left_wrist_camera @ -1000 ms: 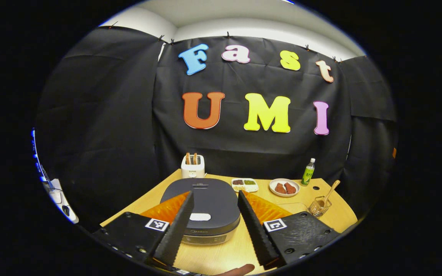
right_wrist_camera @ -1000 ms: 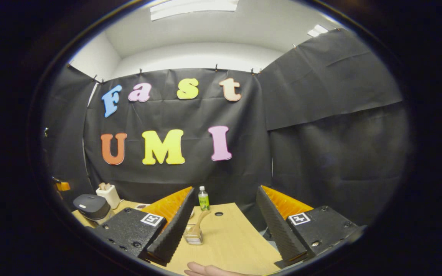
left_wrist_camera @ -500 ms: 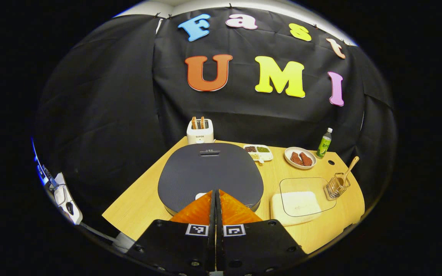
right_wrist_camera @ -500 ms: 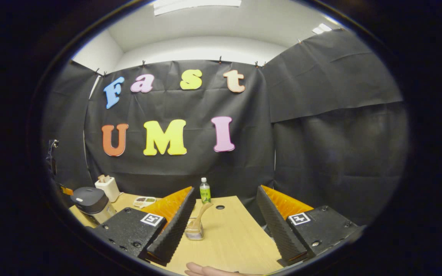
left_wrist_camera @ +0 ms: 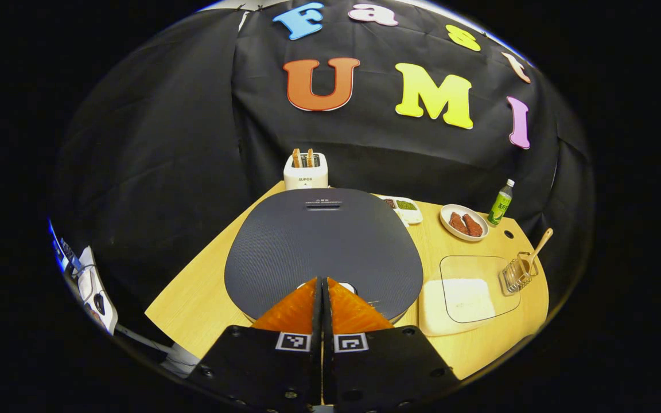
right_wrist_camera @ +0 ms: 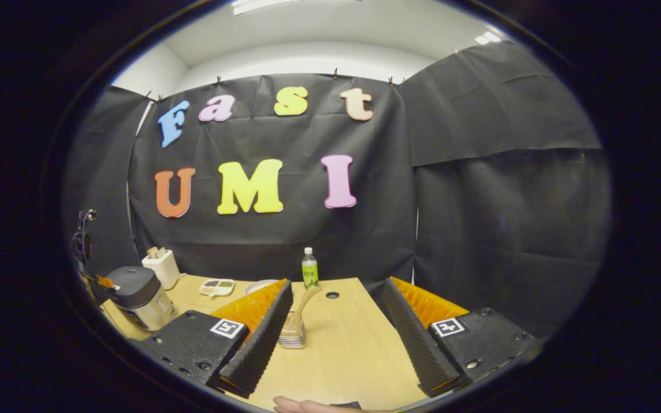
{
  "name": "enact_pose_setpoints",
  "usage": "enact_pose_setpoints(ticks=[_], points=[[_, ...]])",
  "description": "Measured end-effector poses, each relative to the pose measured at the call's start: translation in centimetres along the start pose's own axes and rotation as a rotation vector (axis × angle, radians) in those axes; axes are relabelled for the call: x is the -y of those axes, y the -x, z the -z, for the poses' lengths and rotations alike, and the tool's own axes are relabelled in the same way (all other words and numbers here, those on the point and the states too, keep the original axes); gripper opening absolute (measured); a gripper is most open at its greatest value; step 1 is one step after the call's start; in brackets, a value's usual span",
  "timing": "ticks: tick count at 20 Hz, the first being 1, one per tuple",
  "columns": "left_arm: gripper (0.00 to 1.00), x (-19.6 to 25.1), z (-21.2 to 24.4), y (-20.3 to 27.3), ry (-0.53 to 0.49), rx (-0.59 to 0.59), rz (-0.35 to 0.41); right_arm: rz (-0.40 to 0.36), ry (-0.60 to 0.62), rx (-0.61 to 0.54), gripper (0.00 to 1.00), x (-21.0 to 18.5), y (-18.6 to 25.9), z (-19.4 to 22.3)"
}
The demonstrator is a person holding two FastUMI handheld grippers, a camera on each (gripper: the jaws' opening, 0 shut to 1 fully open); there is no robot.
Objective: Close the left gripper, press the button to open the rice cooker; take a wooden spoon from the chopstick holder with the right hand, scoop a spoonful of rice and pour it into the rice cooker, then put the wooden spoon back into the chopstick holder.
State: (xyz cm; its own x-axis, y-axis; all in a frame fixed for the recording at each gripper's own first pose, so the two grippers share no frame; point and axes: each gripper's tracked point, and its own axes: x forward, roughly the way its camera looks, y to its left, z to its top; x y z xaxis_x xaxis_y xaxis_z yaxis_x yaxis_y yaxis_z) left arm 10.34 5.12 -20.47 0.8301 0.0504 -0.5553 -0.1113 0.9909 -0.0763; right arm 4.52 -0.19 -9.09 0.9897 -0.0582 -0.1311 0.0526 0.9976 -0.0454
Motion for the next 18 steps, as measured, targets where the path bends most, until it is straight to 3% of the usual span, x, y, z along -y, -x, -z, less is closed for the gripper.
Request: enact_pose_setpoints(ticks=[2, 5, 6, 7, 9, 10, 13, 14, 15, 16, 18], points=[[0.02, -0.1, 0.2, -0.2, -0.028, -0.001, -0.001, -0.005, 0.013, 0.001, 1.00, -0.4, 0.2, 0.2], [0.01, -0.1, 0.1, 0.0, -0.044, -0.005, -0.009, -0.016, 0.025, -0.006, 1.00, -0.9, 0.4, 0.7], [0.02, -0.2, 0.5, -0.1, -0.040, -0.011, -0.006, -0.019, 0.027, -0.009, 0.95, -0.9, 0.6, 0.8], [0.02, -0.1, 0.3, -0.2, -0.028, -0.006, -0.003, -0.021, 0.028, -0.009, 1.00, -1.0, 0.6, 0.9], [0.01, -0.1, 0.1, -0.1, 0.009, 0.002, -0.002, -0.020, 0.034, -0.009, 1.00, -1.0, 0.7, 0.9], [0.01, -0.2, 0.1, 0.0, 0.034, 0.011, -0.009, -0.021, 0.035, -0.010, 0.94, -1.0, 0.7, 1.0], [0.01, -0.2, -0.3, 0.2, 0.066, 0.060, -0.017, -0.020, 0.038, -0.011, 0.95, -0.8, 0.6, 1.4], [0.01, -0.3, -0.2, 0.4, 0.078, 0.070, -0.028, -0.014, 0.049, -0.013, 1.00, -0.7, 0.6, 1.7], [0.01, -0.7, -0.9, 1.3, 0.079, 0.098, -0.046, -0.010, 0.063, -0.013, 0.94, -0.6, 0.5, 1.8], [0.01, -0.9, -2.0, 2.1, 0.058, 0.156, -0.057, -0.007, 0.078, -0.010, 1.00, -0.6, 0.4, 1.8], [0.01, -0.6, -4.2, 5.9, -0.007, 0.293, -0.067, 0.003, 0.092, 0.003, 1.00, -0.6, 0.0, 1.8]])
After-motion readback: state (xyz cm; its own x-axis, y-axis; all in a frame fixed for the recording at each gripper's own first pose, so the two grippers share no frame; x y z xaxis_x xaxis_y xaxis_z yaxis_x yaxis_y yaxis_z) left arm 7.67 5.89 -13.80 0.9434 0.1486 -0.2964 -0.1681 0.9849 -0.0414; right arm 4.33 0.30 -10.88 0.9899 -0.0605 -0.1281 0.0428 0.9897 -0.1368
